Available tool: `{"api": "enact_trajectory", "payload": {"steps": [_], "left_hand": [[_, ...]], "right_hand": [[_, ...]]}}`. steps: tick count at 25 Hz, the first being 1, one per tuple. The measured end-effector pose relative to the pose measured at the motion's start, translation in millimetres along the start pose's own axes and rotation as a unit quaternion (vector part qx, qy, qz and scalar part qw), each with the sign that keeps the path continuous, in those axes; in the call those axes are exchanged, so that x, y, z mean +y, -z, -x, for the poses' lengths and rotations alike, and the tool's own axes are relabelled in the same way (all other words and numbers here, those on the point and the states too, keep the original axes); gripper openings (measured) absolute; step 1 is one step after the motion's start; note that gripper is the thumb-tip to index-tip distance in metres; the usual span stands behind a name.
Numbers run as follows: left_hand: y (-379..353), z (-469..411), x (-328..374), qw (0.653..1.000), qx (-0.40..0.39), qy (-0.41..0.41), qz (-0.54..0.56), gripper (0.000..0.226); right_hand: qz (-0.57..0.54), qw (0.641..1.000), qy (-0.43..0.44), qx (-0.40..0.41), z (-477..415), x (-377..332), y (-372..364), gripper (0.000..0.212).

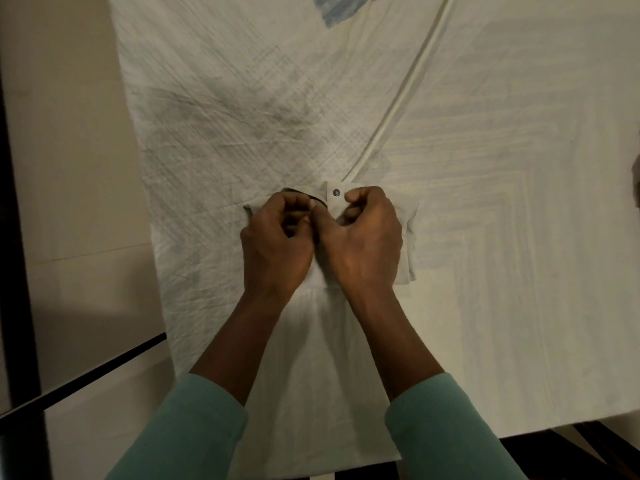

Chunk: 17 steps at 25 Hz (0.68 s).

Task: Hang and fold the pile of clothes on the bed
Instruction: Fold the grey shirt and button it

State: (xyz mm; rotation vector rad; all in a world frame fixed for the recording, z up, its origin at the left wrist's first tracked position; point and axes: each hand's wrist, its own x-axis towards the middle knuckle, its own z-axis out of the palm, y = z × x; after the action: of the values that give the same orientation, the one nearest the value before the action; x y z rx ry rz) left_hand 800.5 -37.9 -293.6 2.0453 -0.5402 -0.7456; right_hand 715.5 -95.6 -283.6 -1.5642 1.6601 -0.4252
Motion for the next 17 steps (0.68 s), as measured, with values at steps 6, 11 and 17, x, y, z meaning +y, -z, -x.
{"api": "enact_trajectory", "payload": {"steps": [6, 11, 17], "left_hand": [[-4.8, -14.7, 10.7, 0.996, -0.023, -0.041, -0.074, 0.024], [-9.2, -26.6, 18.5, 0.997, -0.032, 0.010, -0.070, 0.006], [-16.9, -54.0, 35.3, 0.972, -0.070, 0.068, -0.213, 0.013]], "right_hand": [[-0.029, 0.999, -0.012, -0.002, -11.1, 3.8, 4.9, 0.012], [-0.146, 0.981, -0.115, -0.059, -21.0, 5.6, 5.1, 0.012], [-0.079, 0.989, -0.111, -0.052, -26.6, -6.8, 7.1, 0.008]]}}
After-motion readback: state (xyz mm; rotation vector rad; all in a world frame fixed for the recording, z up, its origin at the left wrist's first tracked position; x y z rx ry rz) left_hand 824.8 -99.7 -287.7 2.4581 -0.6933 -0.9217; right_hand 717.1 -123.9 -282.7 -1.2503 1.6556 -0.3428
